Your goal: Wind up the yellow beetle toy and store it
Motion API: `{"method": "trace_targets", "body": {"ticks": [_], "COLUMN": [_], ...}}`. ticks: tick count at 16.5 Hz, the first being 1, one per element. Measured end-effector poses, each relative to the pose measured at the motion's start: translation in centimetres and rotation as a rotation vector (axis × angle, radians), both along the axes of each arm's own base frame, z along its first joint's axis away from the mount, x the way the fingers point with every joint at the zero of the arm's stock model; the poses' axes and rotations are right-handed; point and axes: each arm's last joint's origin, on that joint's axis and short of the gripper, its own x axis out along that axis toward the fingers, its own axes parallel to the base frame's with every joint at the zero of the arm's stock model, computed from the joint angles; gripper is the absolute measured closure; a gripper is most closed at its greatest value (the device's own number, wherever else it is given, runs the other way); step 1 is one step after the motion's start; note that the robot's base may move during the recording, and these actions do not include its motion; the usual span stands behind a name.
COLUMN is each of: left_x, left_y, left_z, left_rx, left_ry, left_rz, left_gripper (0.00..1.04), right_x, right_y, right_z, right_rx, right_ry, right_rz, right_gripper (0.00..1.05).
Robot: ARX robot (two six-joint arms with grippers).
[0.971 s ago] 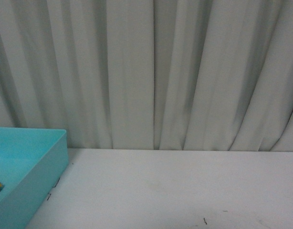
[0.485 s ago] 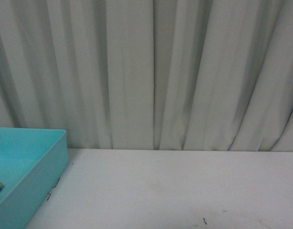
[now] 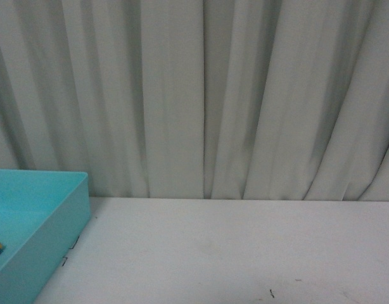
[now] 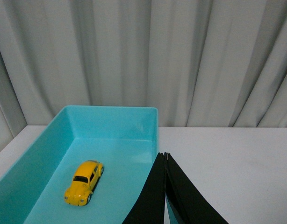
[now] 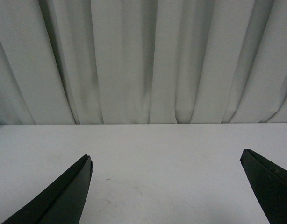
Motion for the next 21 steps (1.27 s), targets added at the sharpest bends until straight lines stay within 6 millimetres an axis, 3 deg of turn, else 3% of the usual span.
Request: {"method": "trace_targets", "body": {"ticks": [7, 8, 13, 14, 21], "left_x": [-1.3, -1.7, -1.7, -1.7, -1.7], "left_y": [0.0, 0.0, 0.0, 0.0, 0.0], "left_z": [-0.7, -0.3, -0.4, -0.4, -0.4], "left_rx": [0.0, 0.0, 0.0, 0.0, 0.0], "left_ry": [0.057, 0.0, 0.011, 0.011, 0.011], "left_rz": [-0.002, -0.001, 0.0, 0.0, 0.0], "left_gripper": [1.03, 1.03, 1.03, 0.99, 0.14], "right_x": [0.0, 0.0, 0.0, 0.0, 0.0], "right_y": [0.0, 0.0, 0.0, 0.0, 0.0], "right_z": [0.0, 0.0, 0.0, 0.0, 0.0], "right_rx": [0.0, 0.0, 0.0, 0.0, 0.0], "right_ry": [0.0, 0.001, -0.001, 0.0, 0.0], "right_rz": [-0.001, 0.0, 0.0, 0.0, 0.0], "right_gripper": [0.07, 0.07, 0.07, 0.07, 0.07]}}
